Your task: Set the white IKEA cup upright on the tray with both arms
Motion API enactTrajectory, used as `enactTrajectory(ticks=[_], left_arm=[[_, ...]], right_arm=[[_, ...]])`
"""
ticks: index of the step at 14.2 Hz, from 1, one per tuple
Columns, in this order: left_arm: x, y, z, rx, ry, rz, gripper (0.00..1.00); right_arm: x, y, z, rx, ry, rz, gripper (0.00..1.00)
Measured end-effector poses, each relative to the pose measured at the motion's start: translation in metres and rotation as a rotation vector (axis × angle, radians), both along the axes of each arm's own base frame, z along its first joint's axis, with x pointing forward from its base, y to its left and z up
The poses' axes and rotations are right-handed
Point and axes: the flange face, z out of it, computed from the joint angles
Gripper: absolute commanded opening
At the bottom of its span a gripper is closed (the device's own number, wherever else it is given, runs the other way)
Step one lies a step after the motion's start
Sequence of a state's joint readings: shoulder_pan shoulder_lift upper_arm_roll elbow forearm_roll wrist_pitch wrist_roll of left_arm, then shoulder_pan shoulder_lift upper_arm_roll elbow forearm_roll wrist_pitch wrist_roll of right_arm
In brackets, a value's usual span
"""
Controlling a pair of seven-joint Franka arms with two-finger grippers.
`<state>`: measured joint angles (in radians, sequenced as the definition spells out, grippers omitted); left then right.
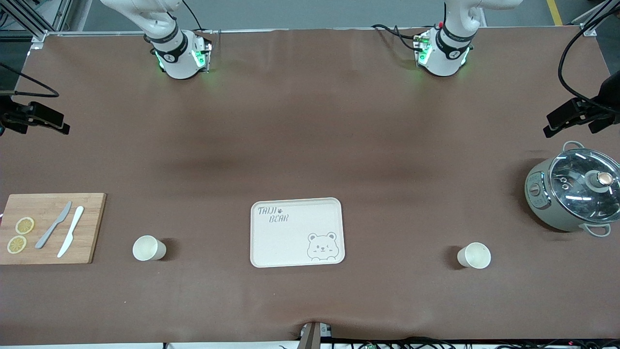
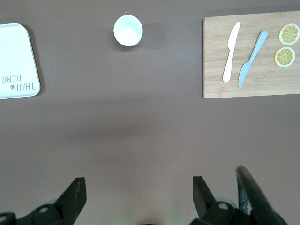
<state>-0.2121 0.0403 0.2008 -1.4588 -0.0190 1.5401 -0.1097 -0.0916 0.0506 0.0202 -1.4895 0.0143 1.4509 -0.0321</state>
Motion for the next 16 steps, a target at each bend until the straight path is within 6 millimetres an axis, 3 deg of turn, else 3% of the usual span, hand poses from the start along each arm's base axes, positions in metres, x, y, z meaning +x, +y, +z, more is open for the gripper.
enactTrajectory(ticks=[10, 13, 16], left_arm=[[0.007, 0.001, -0.014, 0.005, 0.024, 0.005, 1.00], [0.016, 0.005, -0.030, 0.010, 0.047, 0.014, 1.00], [0.036, 0.006, -0.059, 0.022, 0.052, 0.020, 1.00]], right_arm=[[0.000, 0.001, 0.000, 0.000, 0.000, 0.002, 1.00], [0.001, 0.001, 0.001, -0.001, -0.008, 0.002, 1.00], [0.003, 0.001, 0.006, -0.002, -0.026, 0.001, 1.00]])
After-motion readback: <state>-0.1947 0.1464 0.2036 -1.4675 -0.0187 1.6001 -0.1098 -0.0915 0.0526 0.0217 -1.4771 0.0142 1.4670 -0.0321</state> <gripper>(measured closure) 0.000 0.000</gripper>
